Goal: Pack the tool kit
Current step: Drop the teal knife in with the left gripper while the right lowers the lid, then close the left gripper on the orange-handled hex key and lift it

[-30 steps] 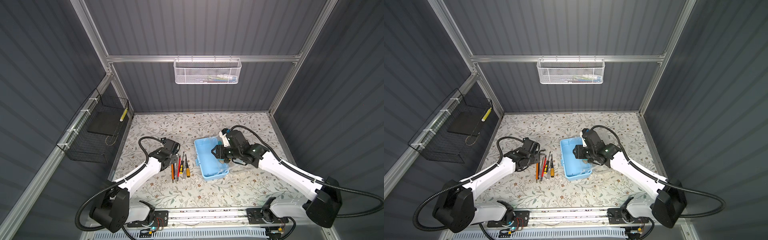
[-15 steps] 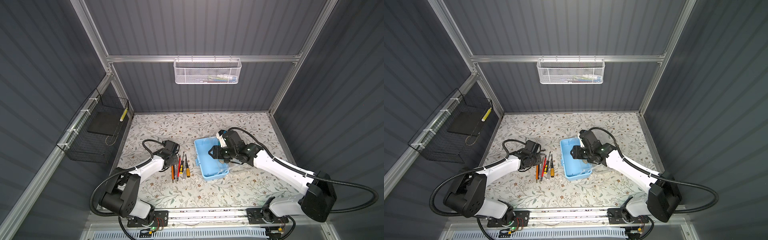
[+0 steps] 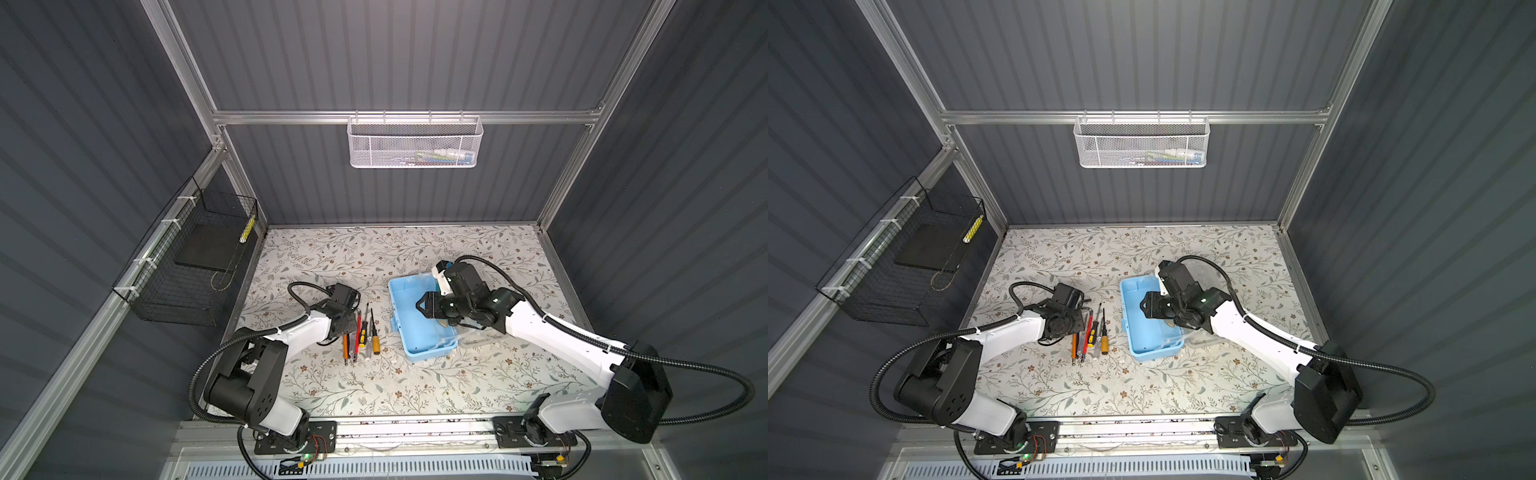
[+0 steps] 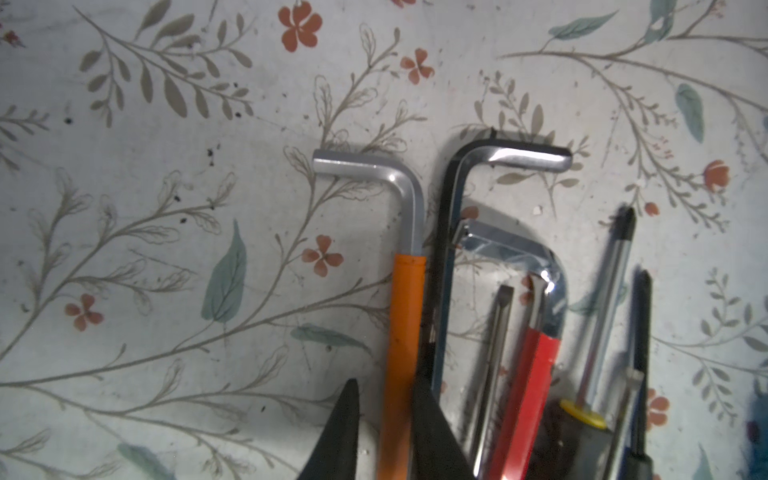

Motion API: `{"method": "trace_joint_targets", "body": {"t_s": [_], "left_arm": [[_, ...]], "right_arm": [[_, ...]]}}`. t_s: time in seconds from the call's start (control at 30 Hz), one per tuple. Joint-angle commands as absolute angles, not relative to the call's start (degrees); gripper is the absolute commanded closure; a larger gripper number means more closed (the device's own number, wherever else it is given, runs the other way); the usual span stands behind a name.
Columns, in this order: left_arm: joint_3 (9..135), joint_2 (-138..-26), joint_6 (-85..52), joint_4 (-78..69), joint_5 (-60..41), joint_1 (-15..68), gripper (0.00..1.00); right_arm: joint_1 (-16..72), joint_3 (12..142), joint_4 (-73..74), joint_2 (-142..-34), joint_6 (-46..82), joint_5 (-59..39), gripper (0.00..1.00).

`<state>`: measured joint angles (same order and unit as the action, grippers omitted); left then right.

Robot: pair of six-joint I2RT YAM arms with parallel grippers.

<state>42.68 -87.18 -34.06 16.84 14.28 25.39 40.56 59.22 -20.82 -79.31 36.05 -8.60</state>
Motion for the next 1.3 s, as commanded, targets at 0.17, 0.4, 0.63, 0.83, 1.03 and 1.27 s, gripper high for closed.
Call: {"method": "trace_joint_targets", "body": {"t_s": [0.17, 0.4, 0.63, 0.83, 1.03, 1.27], "left_arm": [[42.25, -90.19, -34.79, 16.98, 13.70, 24.96, 0.82], [43.57, -92.37, -34.93, 18.42, 13.46, 24.96, 0.95], [43.33, -91.40, -35.29, 18.26, 12.27, 25.02, 1.00], [43.98, -87.27, -35.51, 19.63, 10.88, 24.98, 1.00], [45.74, -78.86, -36.46, 23.12, 11.41, 24.98, 1.00], [51.24, -72.22, -38.12, 27.01, 8.46, 26.19, 1.00]], "right_arm": [[40.69, 58.12, -19.96, -80.64, 37.17, -9.51, 0.47], [40.69, 57.74, -19.08, -80.11, 37.31, -10.05, 0.47], [40.70, 57.59, -18.74, -80.62, 37.51, -10.37, 0.47], [40.52, 57.49, -18.66, -80.32, 37.84, -10.64, 0.47], [40.17, 57.48, -18.47, -78.96, 38.16, -10.46, 0.47], [38.78, 56.82, -18.15, -77.34, 38.73, -10.23, 0.47]]}}
